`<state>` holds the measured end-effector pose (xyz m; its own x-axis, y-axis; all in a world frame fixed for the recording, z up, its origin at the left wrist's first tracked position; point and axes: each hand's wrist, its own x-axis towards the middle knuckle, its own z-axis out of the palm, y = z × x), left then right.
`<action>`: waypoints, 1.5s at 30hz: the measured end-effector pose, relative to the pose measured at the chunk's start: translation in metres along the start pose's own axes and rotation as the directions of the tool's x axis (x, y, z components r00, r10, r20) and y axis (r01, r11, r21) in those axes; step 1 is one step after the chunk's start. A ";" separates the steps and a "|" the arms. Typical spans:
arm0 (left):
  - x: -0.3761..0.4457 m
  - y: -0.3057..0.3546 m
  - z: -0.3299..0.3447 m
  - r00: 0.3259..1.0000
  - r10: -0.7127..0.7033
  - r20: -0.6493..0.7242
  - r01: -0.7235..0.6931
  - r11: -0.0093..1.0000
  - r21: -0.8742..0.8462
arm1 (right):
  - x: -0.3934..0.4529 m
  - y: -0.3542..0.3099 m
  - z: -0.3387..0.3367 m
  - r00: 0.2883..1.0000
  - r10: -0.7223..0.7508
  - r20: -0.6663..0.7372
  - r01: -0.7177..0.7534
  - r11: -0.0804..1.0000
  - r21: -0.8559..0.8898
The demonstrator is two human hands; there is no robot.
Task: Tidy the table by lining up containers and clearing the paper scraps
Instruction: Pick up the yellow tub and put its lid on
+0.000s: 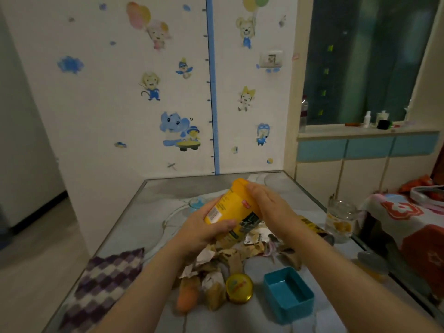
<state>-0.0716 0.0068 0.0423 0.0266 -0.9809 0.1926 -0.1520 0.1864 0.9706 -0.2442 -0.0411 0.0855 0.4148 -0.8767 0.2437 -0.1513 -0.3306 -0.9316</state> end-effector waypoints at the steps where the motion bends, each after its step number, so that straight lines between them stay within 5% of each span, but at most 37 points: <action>1: 0.000 0.002 -0.002 0.999 0.030 -0.011 -0.029 0.999 0.042 | 0.003 -0.002 0.002 1.000 0.010 -0.002 -0.010 1.000 -0.003; 7: 0.001 -0.001 -0.017 0.985 0.162 -0.061 -0.153 0.980 0.127 | 0.014 -0.014 0.013 0.999 0.026 0.032 -0.026 0.999 -0.021; 10: -0.004 -0.008 -0.030 0.982 0.149 -0.116 -0.140 0.986 0.087 | 0.024 -0.015 0.028 0.997 0.074 0.033 -0.078 0.990 0.116; 14: -0.005 -0.022 -0.051 0.963 0.109 -0.247 -0.117 0.993 -0.016 | 0.037 0.002 0.058 0.911 0.394 0.125 -0.400 0.765 0.505; 18: -0.011 -0.029 -0.069 0.963 0.112 -0.244 -0.101 0.993 0.056 | 0.044 0.014 0.083 0.802 0.428 0.416 -0.596 0.618 0.513; 24: -0.012 -0.033 -0.109 0.992 -0.024 -0.121 0.032 0.998 0.059 | 0.068 0.011 0.120 0.802 0.465 0.376 -0.595 0.680 0.428; 29: -0.008 -0.025 -0.147 0.904 -0.404 -0.136 0.324 0.858 -0.398 | 0.081 0.018 0.173 0.878 0.393 0.272 -0.460 0.850 0.256; 33: -0.003 -0.035 -0.175 0.811 -0.508 -0.290 0.322 0.801 -0.504 | 0.094 0.022 0.222 0.917 0.287 0.277 -0.347 0.916 0.200; 40: 0.013 -0.063 -0.207 0.740 -0.550 -0.387 0.235 0.751 -0.617 | 0.130 0.045 0.277 0.907 0.335 0.257 -0.402 0.871 0.282; 45: 0.030 -0.088 -0.238 0.702 -0.574 -0.422 0.305 0.777 -0.551 | 0.156 0.065 0.304 0.877 0.378 0.296 -0.458 0.843 0.280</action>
<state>0.1777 -0.0260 -0.0034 0.5225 -0.7721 -0.3617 0.4348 -0.1235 0.8920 0.0835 -0.0928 -0.0193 0.5723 -0.7904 -0.2186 -0.0662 0.2211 -0.9730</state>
